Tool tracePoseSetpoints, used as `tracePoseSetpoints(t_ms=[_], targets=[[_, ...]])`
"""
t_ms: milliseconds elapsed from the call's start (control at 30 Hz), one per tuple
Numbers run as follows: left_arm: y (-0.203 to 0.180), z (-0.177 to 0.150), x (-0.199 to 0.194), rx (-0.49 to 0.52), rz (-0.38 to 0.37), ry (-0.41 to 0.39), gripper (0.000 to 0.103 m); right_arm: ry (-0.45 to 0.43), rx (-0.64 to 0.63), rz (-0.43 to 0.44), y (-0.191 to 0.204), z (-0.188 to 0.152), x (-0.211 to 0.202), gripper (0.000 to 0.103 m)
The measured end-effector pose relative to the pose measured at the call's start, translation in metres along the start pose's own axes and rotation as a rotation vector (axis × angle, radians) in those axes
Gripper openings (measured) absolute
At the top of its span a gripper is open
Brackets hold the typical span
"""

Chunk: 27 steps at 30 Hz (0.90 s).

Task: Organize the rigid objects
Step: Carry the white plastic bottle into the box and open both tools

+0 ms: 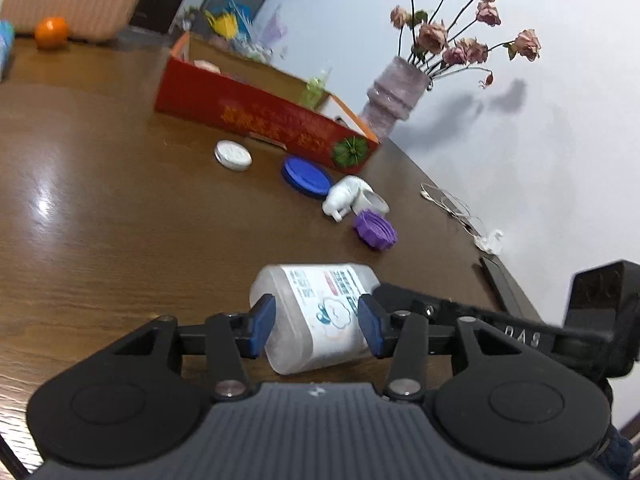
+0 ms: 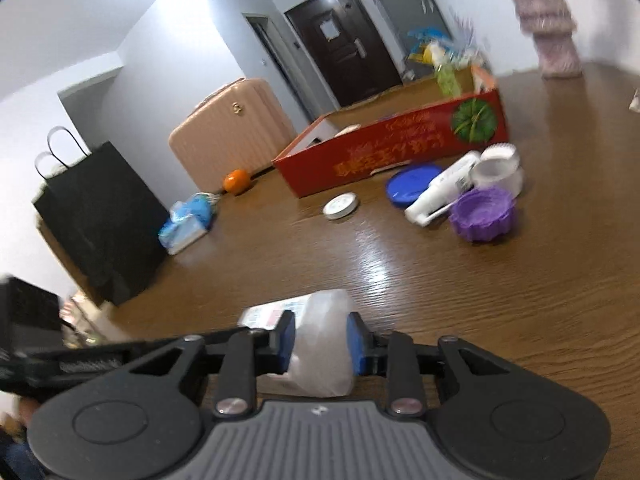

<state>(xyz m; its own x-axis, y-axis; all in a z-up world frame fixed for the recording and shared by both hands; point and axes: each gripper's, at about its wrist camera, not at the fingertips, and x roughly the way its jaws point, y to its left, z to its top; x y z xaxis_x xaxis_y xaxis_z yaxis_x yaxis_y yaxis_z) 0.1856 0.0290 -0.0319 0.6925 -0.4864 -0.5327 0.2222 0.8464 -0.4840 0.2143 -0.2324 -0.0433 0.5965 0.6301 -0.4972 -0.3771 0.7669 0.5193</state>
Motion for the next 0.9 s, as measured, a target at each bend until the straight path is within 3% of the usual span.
tracePoseSetpoints(t_ms=[100, 300, 400, 567, 733, 900], targets=[[0.007, 0.0, 0.008, -0.028, -0.026, 0.018, 0.031, 0.006, 0.043, 0.005, -0.007, 0.008, 0.004, 0.019], [0.011, 0.026, 0.012, -0.077, -0.04, -0.031, 0.03, -0.079, 0.004, 0.002, 0.003, 0.06, 0.007, 0.017], [0.009, 0.065, 0.023, -0.054, -0.061, -0.066, 0.03, -0.132, -0.014, 0.003, 0.0, 0.114, 0.023, 0.017], [0.013, 0.172, 0.074, 0.001, -0.077, -0.104, 0.031, -0.167, -0.038, -0.048, -0.019, 0.216, 0.091, 0.017], [0.047, 0.265, 0.162, -0.064, -0.055, -0.035, 0.031, -0.071, 0.08, -0.103, -0.069, 0.279, 0.18, 0.017], [0.08, 0.298, 0.235, -0.066, 0.06, 0.047, 0.031, 0.062, 0.093, -0.153, -0.09, 0.303, 0.254, 0.018]])
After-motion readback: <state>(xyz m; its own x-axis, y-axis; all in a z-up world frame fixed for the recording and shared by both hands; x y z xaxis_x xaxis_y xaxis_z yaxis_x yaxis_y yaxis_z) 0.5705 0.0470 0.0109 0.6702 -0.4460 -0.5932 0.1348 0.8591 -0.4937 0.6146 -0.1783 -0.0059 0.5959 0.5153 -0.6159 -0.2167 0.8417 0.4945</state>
